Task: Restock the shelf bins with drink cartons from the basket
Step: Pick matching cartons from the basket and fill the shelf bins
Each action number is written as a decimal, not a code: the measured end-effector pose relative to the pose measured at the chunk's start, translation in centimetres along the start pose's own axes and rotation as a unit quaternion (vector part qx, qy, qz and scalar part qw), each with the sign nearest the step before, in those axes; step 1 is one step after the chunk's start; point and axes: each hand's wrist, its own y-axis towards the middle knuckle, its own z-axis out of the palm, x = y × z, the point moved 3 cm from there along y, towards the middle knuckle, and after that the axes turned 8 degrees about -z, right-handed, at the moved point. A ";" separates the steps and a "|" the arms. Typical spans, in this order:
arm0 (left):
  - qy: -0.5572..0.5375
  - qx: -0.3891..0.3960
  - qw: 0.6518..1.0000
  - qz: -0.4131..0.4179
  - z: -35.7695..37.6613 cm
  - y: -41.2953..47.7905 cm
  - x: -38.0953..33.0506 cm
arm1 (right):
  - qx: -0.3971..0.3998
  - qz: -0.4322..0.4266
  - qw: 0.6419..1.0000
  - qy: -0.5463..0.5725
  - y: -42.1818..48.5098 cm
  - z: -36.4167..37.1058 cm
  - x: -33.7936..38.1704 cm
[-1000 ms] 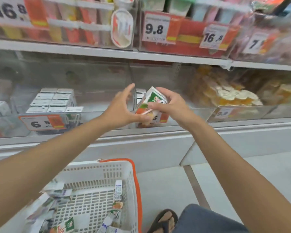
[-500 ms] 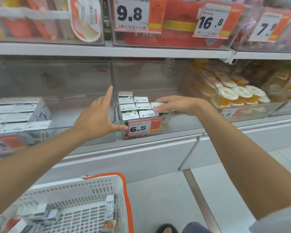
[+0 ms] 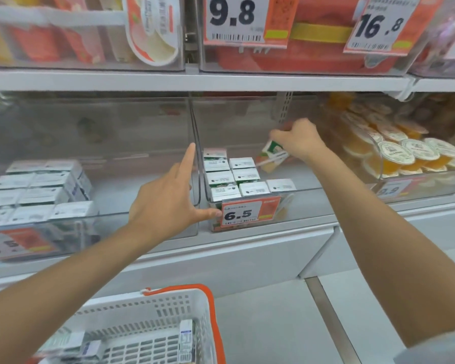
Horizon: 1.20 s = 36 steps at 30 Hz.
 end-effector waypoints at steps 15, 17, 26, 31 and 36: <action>-0.068 0.076 0.995 -0.014 -0.7 -0.3 0.0 | 0.240 -0.008 0.970 0.028 0.9 8.3 2.7; -0.098 0.098 0.990 -0.019 -1.0 -0.4 0.2 | 0.237 0.004 0.971 0.035 1.0 8.5 2.7; -0.111 0.110 0.987 -0.023 -0.7 -0.2 0.6 | 0.251 0.032 0.961 0.110 1.3 8.8 1.0; -0.106 0.110 0.988 -0.023 -0.4 0.1 0.8 | 0.226 -0.018 0.971 0.074 -0.1 8.1 1.8; -0.264 0.124 0.955 -0.061 -1.4 0.0 0.7 | -0.044 -0.124 0.987 0.092 -5.9 5.2 5.9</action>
